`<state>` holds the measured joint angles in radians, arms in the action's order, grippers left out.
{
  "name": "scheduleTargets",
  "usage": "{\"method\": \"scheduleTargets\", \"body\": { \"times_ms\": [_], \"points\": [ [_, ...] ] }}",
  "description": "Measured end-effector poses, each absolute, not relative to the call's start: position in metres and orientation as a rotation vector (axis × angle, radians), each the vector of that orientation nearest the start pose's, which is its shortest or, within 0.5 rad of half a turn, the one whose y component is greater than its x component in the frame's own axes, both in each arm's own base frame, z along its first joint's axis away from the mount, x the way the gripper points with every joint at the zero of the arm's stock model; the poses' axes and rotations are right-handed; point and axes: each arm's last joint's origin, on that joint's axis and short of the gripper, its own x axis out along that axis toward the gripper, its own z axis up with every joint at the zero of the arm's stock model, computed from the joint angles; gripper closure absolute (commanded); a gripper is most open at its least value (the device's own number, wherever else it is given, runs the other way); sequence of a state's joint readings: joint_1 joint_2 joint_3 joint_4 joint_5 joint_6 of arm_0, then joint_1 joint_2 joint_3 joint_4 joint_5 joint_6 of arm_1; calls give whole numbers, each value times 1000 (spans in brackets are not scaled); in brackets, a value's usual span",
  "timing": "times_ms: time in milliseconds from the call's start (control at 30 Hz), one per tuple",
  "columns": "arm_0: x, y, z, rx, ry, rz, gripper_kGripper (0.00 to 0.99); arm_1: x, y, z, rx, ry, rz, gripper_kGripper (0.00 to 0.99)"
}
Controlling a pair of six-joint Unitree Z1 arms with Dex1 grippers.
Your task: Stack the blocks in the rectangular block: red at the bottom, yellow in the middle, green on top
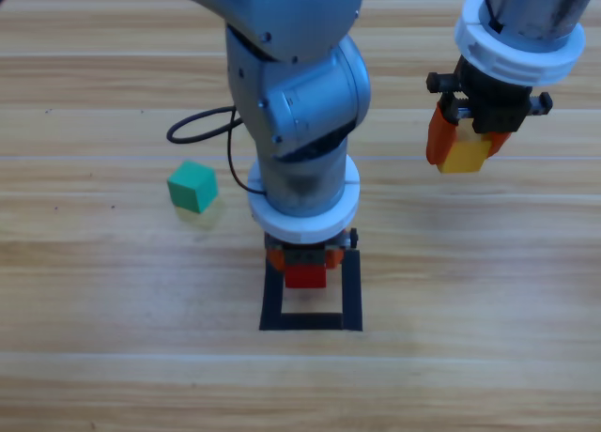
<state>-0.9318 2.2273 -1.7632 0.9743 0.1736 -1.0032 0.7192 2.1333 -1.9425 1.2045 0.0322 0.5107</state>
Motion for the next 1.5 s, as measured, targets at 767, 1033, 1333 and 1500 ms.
{"method": "scheduleTargets", "body": {
  "times_ms": [767,1033,1333,1500],
  "points": [
    [283,-368,196,-53,1366,68,987,326,288,301,-69,1420,283,976],
    [283,-368,196,-53,1366,67,987,327,288,300,-71,1421,284,976],
    [283,-369,189,-43,1374,75,975,327,289,300,-70,1423,288,976],
    [284,-370,188,-41,1375,76,956,327,289,300,-68,1425,290,976]
  ]
}}
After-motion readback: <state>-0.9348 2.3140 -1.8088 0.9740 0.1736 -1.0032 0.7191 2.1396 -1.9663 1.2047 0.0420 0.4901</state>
